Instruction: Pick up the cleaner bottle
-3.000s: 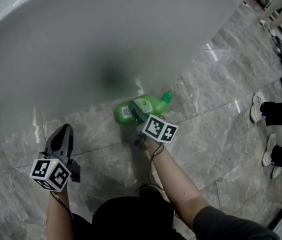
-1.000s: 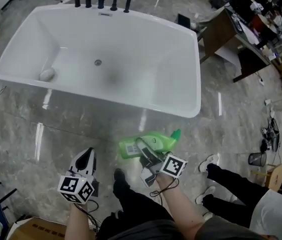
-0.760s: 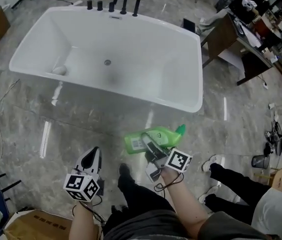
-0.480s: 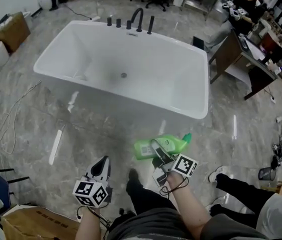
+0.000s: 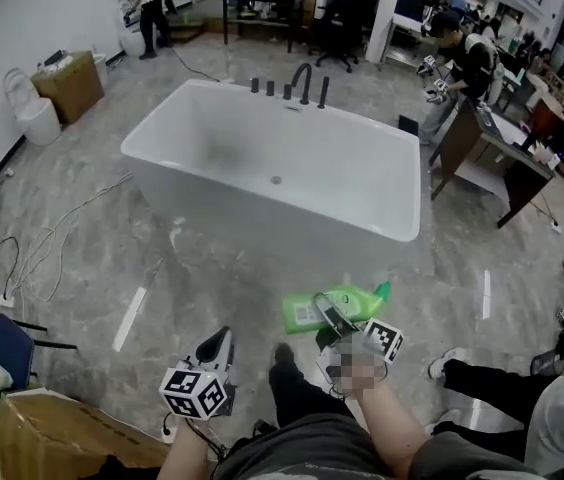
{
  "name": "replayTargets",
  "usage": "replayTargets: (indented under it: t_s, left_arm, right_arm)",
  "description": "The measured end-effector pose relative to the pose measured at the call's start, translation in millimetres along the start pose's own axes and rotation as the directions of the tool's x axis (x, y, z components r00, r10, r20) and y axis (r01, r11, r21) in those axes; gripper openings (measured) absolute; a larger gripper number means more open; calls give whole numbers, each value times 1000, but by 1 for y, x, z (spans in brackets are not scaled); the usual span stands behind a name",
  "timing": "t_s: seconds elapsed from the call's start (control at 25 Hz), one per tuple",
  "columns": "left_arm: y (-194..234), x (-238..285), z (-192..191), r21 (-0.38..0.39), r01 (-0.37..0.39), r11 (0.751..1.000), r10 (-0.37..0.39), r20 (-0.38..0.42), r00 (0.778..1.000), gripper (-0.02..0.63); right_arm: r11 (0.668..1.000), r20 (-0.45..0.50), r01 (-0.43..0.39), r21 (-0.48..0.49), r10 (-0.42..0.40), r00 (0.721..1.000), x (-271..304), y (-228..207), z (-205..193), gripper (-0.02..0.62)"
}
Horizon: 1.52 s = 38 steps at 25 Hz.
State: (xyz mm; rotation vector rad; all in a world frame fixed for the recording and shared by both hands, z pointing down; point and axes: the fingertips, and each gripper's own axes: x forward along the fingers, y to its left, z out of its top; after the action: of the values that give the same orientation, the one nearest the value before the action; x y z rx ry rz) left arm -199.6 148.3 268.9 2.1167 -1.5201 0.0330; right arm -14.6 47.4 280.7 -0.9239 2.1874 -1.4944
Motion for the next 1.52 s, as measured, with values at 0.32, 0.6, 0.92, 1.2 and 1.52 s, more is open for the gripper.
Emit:
replayTargets:
  t_s: [0.32,0.6,0.92,1.2,1.52]
  left_arm:
    - [-27,-70,-30,22,1,1000,-1,-4,1000,15]
    - [-67,-83,-45,30,41,999,-41,4,999,15]
    - [-131,-106,-79,10,45,999,-45,2,999,15]
    - [-178,-122,-118,-6,29,1000,-29,-9,1000,15]
    - [-229,-136,-147,38,40,998,-38,-48,998,15]
  right_arm:
    - [1000,-14,22,13,-22,1000,-82,30,-63,199]
    - [999,-29,21,-40,-22,999,-134,42,-76,199]
    - [999,-51,-47,-7,47,998,-190,52,-80,199]
    - [994,-42,-66,86,69,997,-254,42,-96,199]
    - [991,-18,-64,120,66,998,-319,36,-101,198]
